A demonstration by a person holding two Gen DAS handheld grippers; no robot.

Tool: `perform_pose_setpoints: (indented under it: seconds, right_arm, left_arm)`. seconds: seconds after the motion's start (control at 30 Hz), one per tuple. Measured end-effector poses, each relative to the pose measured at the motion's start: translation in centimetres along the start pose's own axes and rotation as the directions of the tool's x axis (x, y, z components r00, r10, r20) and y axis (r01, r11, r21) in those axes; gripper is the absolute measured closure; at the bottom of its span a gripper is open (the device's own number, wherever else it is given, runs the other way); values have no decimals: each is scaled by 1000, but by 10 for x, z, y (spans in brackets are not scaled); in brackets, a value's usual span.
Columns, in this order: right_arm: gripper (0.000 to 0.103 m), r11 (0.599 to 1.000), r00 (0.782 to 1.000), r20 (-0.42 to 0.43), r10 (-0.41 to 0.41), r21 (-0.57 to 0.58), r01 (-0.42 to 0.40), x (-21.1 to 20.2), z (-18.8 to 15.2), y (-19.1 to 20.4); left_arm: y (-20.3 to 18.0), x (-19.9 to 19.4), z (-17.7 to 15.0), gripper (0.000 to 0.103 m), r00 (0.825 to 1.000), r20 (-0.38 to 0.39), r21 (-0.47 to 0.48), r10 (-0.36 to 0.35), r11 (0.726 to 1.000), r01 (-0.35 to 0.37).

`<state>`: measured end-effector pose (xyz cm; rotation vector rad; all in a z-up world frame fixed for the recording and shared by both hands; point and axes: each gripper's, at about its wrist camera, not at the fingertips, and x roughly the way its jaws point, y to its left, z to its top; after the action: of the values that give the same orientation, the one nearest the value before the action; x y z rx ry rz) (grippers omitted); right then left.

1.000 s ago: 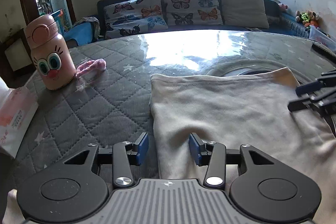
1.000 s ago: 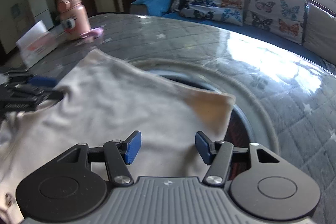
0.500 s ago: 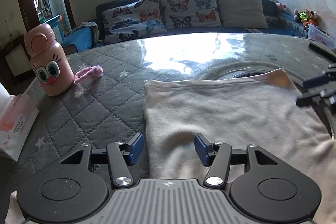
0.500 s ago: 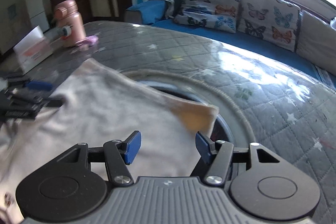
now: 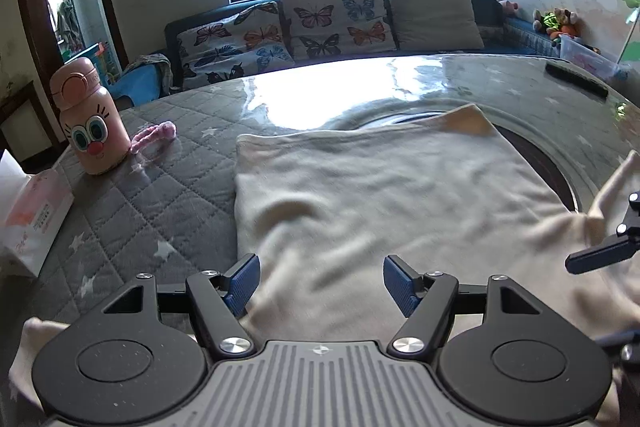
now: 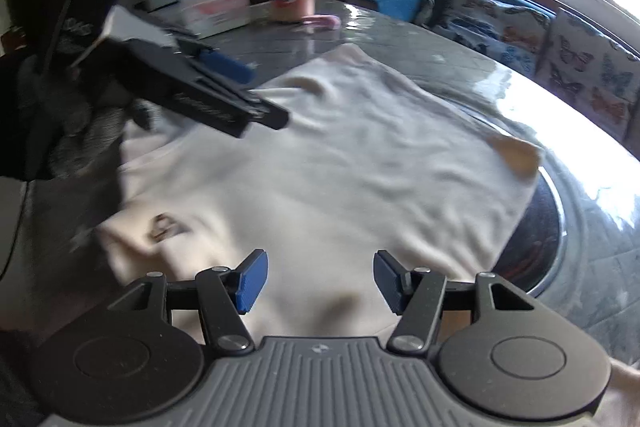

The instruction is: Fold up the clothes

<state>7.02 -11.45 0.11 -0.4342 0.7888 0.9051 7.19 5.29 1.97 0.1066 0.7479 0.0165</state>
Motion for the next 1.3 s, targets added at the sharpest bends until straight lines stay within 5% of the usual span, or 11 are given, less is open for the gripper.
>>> perform_pose_setpoints:
  seconds: [0.6,0.9,1.1,1.3]
  right_arm:
    - [39,998,997,61,-51,30,49,-39,-38,30]
    - [39,986,989,112,-93,149,76,-73,-54,9]
    - [40,929,966,93,-242,308,204,-94,-79,-36]
    - [43,793,904,5,-427,482,372,-105,-119,-98]
  left_arm:
    - [-54,-46,-65,27,996,83,192,7,981,-23]
    - [-67,-63,-45,19,990,137,190,-41,982,15]
    - [-88,-56,-36,19,987,130,203,-92,977,64]
    - [-106,-44,-37,19,987,98,228,-126,968,101]
